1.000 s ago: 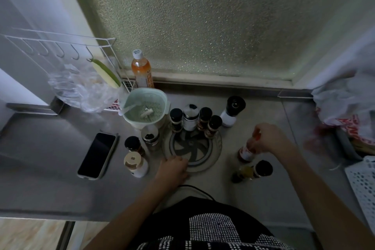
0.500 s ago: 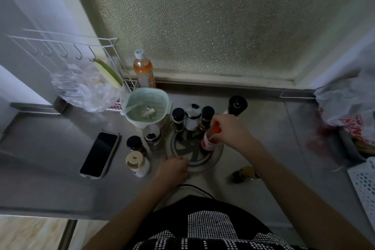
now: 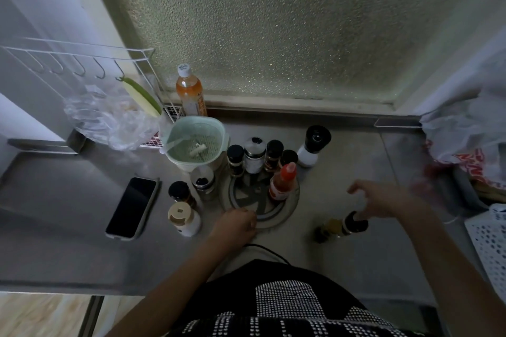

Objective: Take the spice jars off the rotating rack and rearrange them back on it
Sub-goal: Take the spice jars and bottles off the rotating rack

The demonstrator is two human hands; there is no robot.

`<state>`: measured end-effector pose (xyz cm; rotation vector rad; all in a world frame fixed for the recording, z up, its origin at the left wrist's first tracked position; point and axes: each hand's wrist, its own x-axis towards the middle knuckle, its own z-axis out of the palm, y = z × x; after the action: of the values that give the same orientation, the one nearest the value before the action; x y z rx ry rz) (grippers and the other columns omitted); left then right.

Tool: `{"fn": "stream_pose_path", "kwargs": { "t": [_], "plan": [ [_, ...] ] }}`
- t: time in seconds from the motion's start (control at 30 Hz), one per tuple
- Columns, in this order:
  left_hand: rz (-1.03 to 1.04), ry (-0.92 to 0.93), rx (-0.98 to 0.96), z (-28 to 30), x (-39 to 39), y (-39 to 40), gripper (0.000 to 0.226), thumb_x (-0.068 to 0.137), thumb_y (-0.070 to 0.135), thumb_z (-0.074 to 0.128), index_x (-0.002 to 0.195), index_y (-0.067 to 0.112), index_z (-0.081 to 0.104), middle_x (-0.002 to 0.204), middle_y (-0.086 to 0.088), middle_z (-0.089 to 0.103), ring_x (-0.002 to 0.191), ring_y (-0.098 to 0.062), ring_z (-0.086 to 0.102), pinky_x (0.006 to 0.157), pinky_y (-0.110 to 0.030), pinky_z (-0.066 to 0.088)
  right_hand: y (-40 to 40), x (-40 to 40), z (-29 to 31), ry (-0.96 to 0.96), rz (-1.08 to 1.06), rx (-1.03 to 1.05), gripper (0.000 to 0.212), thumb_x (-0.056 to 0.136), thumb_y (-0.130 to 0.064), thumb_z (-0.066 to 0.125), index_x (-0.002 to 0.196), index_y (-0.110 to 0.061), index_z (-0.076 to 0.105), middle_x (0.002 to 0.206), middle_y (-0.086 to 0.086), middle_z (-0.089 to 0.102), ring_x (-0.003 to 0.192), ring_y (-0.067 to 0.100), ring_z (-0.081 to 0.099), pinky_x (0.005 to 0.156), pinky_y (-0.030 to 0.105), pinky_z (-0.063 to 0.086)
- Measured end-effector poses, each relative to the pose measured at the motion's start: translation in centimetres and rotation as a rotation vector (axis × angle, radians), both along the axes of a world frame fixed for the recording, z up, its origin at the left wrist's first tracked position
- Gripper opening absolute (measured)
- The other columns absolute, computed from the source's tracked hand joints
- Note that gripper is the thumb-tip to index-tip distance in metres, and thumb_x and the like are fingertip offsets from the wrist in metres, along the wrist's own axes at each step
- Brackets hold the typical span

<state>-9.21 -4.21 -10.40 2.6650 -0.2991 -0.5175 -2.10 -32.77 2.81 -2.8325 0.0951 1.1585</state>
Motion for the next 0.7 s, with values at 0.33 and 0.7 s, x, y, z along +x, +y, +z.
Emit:
{"fn": "stream_pose_path", "kwargs": {
  "t": [0.33,0.7],
  "plan": [
    [-0.019,0.031,-0.201,0.1,-0.8,-1.0,0.019,0.085,0.007,0.053,0.101,0.005,0.063,0.104,-0.019,0.065,0.100,-0.030,0.059,0.081,-0.031,0.039,0.6,-2.0,-4.2,-0.153,-0.187,0.177,0.024,0.075,-0.005,0.065,0.097,-0.014,0.063,0.084,0.002,0.056,0.068,0.017,0.054,0.049,0.020,0.038],
    [0.055,0.016,-0.145,-0.1,-0.7,0.1,0.014,0.083,0.012,0.056,0.093,0.009,0.065,0.101,-0.014,0.067,0.097,-0.026,0.060,0.080,-0.033,0.046,6.7,2.4,0.4,-0.386,-0.083,0.529,0.029,0.077,-0.014,0.071,0.098,-0.013,0.051,0.085,0.005,0.053,0.069,0.019,0.055,0.051,0.024,0.042]
  ]
}}
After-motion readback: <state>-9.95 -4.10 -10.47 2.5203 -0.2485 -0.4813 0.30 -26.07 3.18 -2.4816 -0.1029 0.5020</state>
